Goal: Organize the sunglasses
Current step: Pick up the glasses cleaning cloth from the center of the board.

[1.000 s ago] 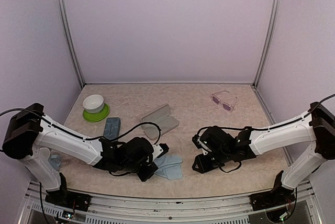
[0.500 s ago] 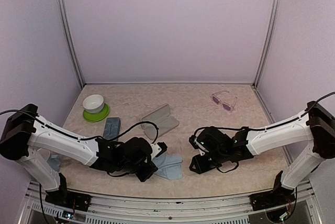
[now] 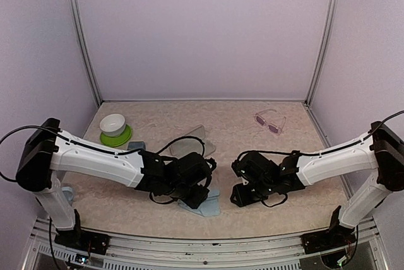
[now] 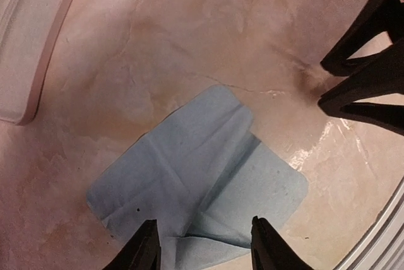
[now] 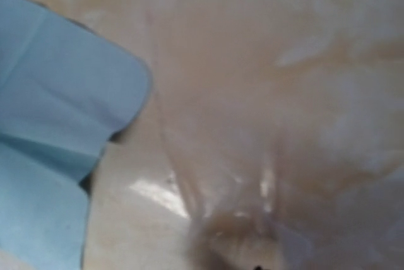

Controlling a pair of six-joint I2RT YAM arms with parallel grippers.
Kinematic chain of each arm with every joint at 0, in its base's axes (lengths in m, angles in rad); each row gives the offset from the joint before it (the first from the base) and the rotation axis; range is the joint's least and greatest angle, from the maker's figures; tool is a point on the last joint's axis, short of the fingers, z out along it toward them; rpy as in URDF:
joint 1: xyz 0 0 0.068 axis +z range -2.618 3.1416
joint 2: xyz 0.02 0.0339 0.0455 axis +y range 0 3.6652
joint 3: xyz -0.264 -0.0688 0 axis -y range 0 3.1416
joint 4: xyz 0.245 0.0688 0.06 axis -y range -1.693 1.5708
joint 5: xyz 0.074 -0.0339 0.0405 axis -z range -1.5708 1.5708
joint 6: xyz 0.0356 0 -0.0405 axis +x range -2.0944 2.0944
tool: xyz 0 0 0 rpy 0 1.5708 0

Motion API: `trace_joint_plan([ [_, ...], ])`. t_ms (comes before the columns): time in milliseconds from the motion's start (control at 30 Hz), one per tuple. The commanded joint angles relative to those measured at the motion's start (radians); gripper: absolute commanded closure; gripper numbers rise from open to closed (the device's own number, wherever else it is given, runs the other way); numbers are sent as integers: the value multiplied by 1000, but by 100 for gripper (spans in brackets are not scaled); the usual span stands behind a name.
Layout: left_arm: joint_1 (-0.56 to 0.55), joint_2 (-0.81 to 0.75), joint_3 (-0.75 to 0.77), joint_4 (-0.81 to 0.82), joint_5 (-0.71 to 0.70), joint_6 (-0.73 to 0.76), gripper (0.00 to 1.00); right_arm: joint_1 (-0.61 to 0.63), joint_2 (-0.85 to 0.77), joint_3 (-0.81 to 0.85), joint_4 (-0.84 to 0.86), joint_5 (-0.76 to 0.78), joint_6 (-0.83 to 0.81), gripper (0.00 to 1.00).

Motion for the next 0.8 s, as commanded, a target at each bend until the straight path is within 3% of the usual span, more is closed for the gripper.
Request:
trace_joint_plan([
  [0,-16,97,104,-224,-39,-163,51,12,0,22,-82,50,7,65],
  [400,-40,273,296,-412,-91,-454,55,10,-226,-108,-109,37,-73,65],
  [767,-57,304,331,-485,-134,-592,61,-29,-442,-227,-145,37,-140,65],
])
